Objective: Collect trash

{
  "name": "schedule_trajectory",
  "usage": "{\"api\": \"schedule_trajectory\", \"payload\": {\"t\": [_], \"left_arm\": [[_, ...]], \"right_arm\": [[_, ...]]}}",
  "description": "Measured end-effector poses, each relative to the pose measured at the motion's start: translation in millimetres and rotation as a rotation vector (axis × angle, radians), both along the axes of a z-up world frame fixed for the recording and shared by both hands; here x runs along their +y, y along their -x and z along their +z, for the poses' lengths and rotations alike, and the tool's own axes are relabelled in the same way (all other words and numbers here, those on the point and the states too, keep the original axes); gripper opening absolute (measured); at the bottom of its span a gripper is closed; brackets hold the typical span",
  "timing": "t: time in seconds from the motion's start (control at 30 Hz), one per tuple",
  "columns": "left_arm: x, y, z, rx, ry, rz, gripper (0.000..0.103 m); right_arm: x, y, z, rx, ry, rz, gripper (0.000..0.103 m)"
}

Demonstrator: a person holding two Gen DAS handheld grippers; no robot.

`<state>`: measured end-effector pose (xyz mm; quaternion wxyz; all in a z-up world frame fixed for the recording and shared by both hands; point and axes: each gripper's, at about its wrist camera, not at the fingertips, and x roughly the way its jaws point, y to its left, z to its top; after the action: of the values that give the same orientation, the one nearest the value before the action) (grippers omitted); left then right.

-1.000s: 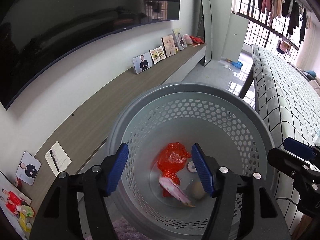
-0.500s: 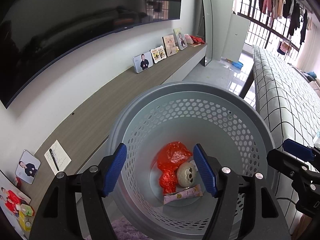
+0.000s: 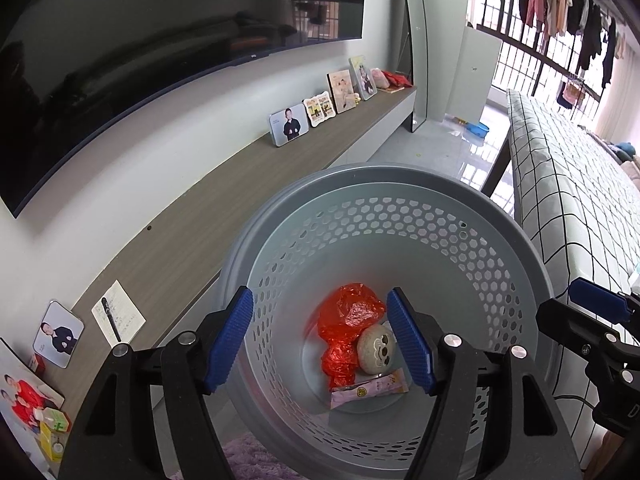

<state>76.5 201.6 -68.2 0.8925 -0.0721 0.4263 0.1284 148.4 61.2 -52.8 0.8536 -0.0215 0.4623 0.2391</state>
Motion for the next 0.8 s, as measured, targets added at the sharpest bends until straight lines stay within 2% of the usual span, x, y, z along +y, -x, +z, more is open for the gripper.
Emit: {"api": "schedule_trajectory", "payload": {"t": [0.6, 0.8], "left_arm": [[2, 2, 1, -0.007, -0.001, 0.012, 0.073], [-5, 3, 4, -0.014, -0.019, -0.009, 0.073]], "right_arm": [[-2, -1, 5, 0.0, -0.002, -0.014, 0.061], [-21, 11, 23, -0.006, -0.005, -0.054, 0.061]]}}
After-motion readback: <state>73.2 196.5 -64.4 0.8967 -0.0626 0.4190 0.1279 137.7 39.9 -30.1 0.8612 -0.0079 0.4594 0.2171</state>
